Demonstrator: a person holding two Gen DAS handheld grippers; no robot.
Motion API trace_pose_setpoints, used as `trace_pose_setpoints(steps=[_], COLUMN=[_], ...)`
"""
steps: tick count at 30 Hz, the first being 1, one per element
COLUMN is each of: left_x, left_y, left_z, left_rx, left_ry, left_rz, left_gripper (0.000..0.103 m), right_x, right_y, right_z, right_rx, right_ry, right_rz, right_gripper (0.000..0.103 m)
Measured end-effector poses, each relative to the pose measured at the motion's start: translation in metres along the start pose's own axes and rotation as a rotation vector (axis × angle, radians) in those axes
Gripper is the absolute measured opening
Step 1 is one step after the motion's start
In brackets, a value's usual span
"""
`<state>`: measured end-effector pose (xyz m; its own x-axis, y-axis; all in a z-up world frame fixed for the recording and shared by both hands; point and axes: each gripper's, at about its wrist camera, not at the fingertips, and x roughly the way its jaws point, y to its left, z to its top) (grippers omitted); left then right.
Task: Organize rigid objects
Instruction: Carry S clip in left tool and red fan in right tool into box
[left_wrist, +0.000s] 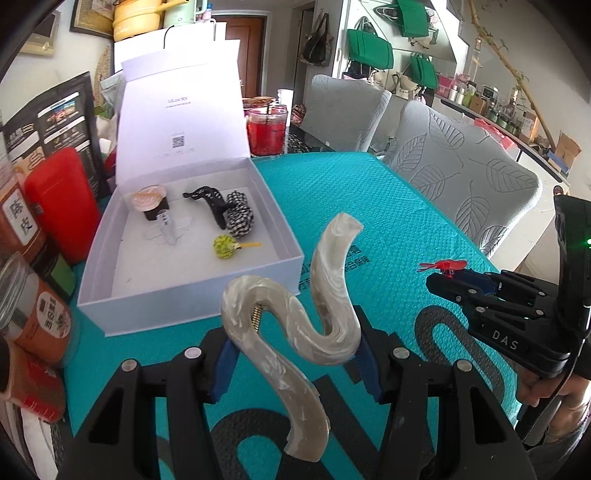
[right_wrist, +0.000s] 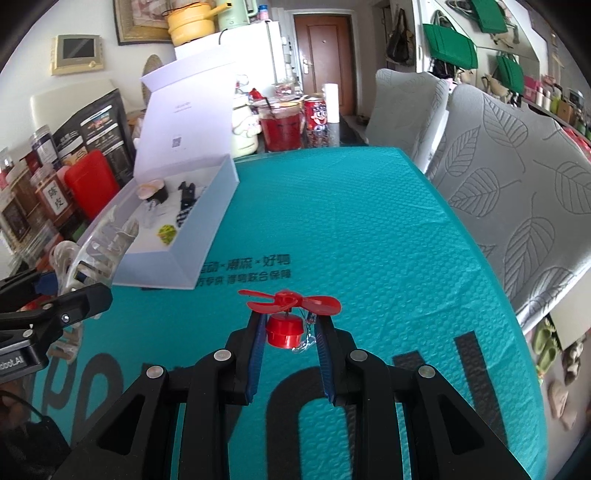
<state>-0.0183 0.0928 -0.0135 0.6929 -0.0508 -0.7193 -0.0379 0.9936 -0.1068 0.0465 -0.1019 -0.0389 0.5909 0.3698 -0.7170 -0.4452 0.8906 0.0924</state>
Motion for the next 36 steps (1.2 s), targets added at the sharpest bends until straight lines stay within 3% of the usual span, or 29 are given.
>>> trace_pose_setpoints(steps=[23, 36], left_x=[-0.057, -0.065], left_y=[0.061, 0.091], left_z=[-0.056, -0.055], left_rx=[-0.120, -0.172], left_ry=[-0.029, -0.046], left_rz=[0.144, 0.151], left_gripper=[0.055, 0.055], right_x=[-0.023, -0.016], right_y=[0.097, 0.136], right_z=[-0.024, -0.023], right_rx=[-0.152, -0.193], right_ry=[-0.026, -0.006], right_rz=[0.175, 0.219], right_gripper=[0.026, 0.026])
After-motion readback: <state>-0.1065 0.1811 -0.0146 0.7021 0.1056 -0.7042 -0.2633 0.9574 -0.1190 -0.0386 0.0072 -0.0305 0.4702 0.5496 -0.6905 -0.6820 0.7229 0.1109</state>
